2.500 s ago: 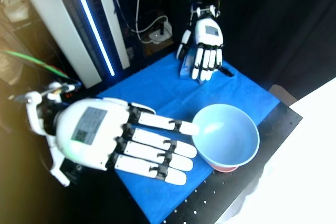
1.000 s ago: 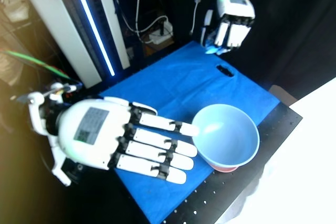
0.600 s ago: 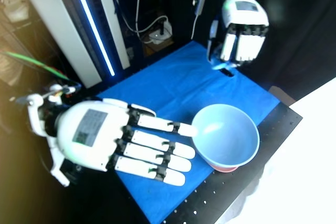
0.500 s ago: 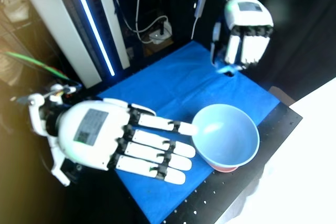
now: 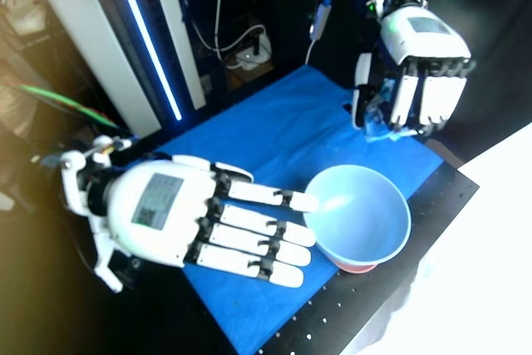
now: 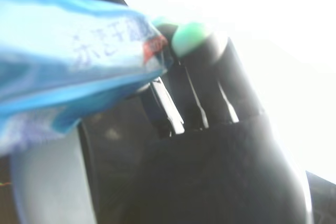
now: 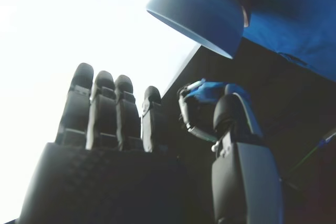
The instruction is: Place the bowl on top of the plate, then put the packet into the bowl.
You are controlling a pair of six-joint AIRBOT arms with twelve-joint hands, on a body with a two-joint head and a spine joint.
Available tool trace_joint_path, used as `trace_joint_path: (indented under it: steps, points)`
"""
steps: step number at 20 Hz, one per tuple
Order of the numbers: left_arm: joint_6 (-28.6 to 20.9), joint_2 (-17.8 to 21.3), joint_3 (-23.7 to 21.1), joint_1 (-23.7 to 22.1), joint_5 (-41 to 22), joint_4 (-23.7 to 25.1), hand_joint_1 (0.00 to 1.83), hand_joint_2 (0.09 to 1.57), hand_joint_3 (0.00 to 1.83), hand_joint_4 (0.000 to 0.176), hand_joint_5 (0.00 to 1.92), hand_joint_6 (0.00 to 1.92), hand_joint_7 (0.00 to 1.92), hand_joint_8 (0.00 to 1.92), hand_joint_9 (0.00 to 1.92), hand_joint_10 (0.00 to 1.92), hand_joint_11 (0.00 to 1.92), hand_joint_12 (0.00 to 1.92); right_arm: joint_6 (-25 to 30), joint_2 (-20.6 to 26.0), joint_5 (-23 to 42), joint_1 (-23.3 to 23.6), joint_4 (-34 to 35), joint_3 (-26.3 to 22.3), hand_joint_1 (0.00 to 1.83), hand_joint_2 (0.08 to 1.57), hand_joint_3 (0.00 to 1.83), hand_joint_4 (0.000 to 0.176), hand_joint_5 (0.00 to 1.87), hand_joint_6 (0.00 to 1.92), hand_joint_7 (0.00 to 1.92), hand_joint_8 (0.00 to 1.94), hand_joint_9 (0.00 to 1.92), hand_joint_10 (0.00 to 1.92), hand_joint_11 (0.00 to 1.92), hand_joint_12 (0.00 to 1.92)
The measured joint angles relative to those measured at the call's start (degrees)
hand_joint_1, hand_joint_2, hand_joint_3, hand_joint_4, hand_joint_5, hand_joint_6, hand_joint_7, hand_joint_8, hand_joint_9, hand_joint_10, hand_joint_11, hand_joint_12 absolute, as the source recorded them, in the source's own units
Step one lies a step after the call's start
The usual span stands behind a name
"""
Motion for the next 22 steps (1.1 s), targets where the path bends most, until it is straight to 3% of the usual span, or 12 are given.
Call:
trace_joint_path:
  steps: [1,3,5,6,7,8,9,15,16,18,21,22]
  points:
    - [0.0,-1.2,0.9,-0.1,-1.1,-1.0,1.67,1.08,0.00,0.164,0.94,1.92,1.15,1.92,1.46,1.92,1.53,1.92,0.0,-0.3,0.0,0.0,0.1,0.3,0.46,1.14,0.00,0.132,0.16,0.00,0.14,0.01,0.11,0.01,0.01,0.30]
    - [0.0,-3.5,3.1,-0.1,-2.0,-3.2,1.72,1.02,0.00,0.117,0.92,1.92,1.12,1.92,1.40,1.92,1.49,1.92,0.0,-0.9,0.0,0.0,0.0,0.7,0.42,1.14,0.00,0.130,0.16,0.00,0.14,0.01,0.12,0.01,0.02,0.31]
    - [0.0,-5.1,4.9,-0.1,-2.9,-5.5,1.76,1.03,0.00,0.111,0.91,1.92,1.05,1.92,1.35,1.92,1.44,1.92,0.0,-1.4,0.0,0.0,0.0,0.8,0.41,1.15,0.00,0.127,0.17,0.00,0.14,0.00,0.11,0.00,0.00,0.32]
    - [0.0,-5.9,5.9,-0.1,-3.0,-6.3,1.75,1.04,0.00,0.115,0.85,1.92,0.99,1.92,1.33,1.92,1.43,1.92,0.0,-1.7,0.0,0.0,-0.2,1.0,0.41,1.14,0.00,0.127,0.17,0.00,0.14,0.00,0.11,0.00,0.00,0.32]
    - [0.0,-6.8,7.0,-0.1,-2.8,-6.7,1.81,1.06,0.00,0.160,0.85,1.92,1.00,1.92,1.34,1.92,1.44,1.92,0.0,-2.0,0.0,0.0,0.0,1.4,0.39,1.14,0.00,0.133,0.16,0.00,0.13,0.00,0.11,0.00,0.00,0.32]
    - [0.0,-7.6,8.1,-0.1,-2.3,-7.0,1.83,1.08,0.01,0.173,0.88,1.92,1.00,1.92,1.32,1.92,1.42,1.92,0.0,-2.2,0.0,0.0,0.1,1.5,0.37,1.15,0.00,0.135,0.15,0.00,0.13,0.00,0.11,0.00,0.00,0.33]
    - [-0.3,-9.0,9.9,-0.5,-1.0,-7.6,1.83,1.09,0.01,0.176,0.93,1.92,1.04,1.92,1.34,1.92,1.42,1.92,-0.1,-2.5,0.0,0.0,0.1,1.7,0.30,1.15,0.00,0.101,0.16,0.00,0.15,0.00,0.13,0.01,0.00,0.36]
    - [-6.2,-14.5,17.0,-1.6,2.3,-7.8,1.82,1.10,0.01,0.176,0.95,1.92,1.05,1.92,1.30,1.92,1.39,1.92,-0.2,-4.2,0.0,0.0,-0.1,3.1,0.39,1.16,0.00,0.076,0.16,0.00,0.16,0.00,0.13,0.00,0.00,0.32]
    - [-6.2,-15.2,17.8,-1.6,2.7,-8.3,1.82,1.11,0.01,0.176,0.94,1.92,1.02,1.92,1.26,1.92,1.35,1.92,-0.2,-4.7,0.0,0.0,0.3,3.7,0.33,1.15,0.00,0.100,0.16,0.00,0.16,0.00,0.13,0.00,0.00,0.35]
    - [-6.3,-16.6,19.1,-1.6,2.9,-9.7,1.82,1.09,0.00,0.176,0.94,1.92,1.02,1.92,1.25,1.92,1.34,1.92,-0.1,-5.5,0.0,0.0,0.3,4.2,0.33,1.15,0.00,0.111,0.16,0.00,0.15,0.00,0.12,0.00,0.00,0.34]
    - [-8.9,-18.4,20.9,-1.7,3.1,-9.9,1.68,1.10,0.00,0.176,0.91,1.92,1.02,1.92,1.30,1.92,1.40,1.92,-0.1,-5.9,0.0,0.0,-0.2,4.5,0.32,1.17,0.00,0.098,0.15,0.00,0.15,0.00,0.12,0.00,0.00,0.35]
    - [-9.3,-18.5,21.1,-1.7,3.1,-9.8,1.66,1.13,0.01,0.176,0.89,1.92,0.99,1.92,1.26,1.92,1.39,1.92,-0.1,-5.9,0.1,0.0,-0.2,4.6,0.29,1.17,0.00,0.107,0.14,0.00,0.13,0.00,0.09,0.00,0.00,0.25]
